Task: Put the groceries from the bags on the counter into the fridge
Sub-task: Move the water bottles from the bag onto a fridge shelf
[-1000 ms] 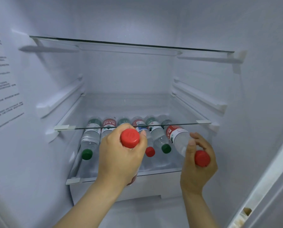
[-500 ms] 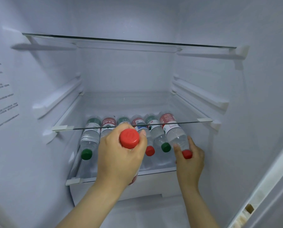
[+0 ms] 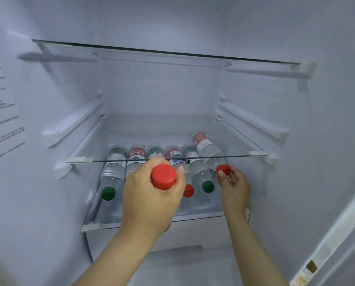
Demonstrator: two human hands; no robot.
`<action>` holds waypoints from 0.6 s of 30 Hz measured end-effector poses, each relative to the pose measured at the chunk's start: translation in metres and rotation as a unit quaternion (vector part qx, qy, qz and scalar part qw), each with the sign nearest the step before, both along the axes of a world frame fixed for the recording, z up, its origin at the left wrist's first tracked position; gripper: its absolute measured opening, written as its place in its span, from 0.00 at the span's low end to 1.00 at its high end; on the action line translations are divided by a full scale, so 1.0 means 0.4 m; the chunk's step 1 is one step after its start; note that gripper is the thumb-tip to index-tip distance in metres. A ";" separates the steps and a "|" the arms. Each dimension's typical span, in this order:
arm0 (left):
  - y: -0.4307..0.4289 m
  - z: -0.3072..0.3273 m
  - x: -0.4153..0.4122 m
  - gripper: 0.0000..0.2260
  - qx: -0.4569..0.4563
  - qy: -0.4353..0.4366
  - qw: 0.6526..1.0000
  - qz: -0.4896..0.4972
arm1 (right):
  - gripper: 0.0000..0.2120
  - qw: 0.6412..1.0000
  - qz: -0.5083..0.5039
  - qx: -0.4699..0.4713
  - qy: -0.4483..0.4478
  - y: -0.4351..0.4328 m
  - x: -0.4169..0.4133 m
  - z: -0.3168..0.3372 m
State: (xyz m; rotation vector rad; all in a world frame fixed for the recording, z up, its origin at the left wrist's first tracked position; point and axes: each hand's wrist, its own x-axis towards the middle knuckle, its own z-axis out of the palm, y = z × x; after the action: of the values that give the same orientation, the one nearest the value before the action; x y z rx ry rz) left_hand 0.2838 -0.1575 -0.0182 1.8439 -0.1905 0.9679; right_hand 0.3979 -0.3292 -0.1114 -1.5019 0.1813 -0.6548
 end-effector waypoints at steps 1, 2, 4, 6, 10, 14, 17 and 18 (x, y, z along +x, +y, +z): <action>0.000 0.000 0.000 0.12 -0.001 0.003 1.000 0.000 | 0.15 1.000 -0.002 -0.007 0.006 0.000 0.013 0.001; -0.001 0.002 0.000 0.12 -0.003 0.005 1.000 0.000 | 0.15 1.000 -0.003 -0.015 0.011 0.000 0.024 0.003; -0.001 0.006 0.000 0.11 -0.007 0.009 1.000 0.000 | 0.15 0.999 -0.005 -0.032 0.019 -0.001 0.044 0.000; 0.001 0.008 0.001 0.11 -0.006 0.014 1.000 0.000 | 0.16 0.999 -0.005 -0.043 0.029 -0.003 0.050 -0.009; 0.005 0.009 0.001 0.13 0.003 0.036 0.999 -0.003 | 0.20 1.000 -0.003 -0.020 0.023 0.002 0.006 -0.029; 0.015 0.019 -0.013 0.13 0.030 0.086 0.996 -0.001 | 0.16 0.999 0.024 -0.032 0.003 0.013 -0.058 -0.054; 0.030 0.035 -0.035 0.16 0.114 0.120 0.985 0.041 | 0.10 0.996 0.008 -0.085 0.008 0.012 -0.089 -0.079; 0.033 0.044 -0.043 0.17 0.138 0.129 0.981 0.053 | 0.09 0.994 0.005 -0.105 0.012 0.011 -0.096 -0.088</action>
State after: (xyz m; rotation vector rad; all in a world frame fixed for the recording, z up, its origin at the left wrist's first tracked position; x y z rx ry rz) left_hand 0.2666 -0.1442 -0.0007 2.2349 -0.0705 0.7928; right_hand 0.3596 -0.3249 -0.1464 -1.7118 0.1255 -0.6647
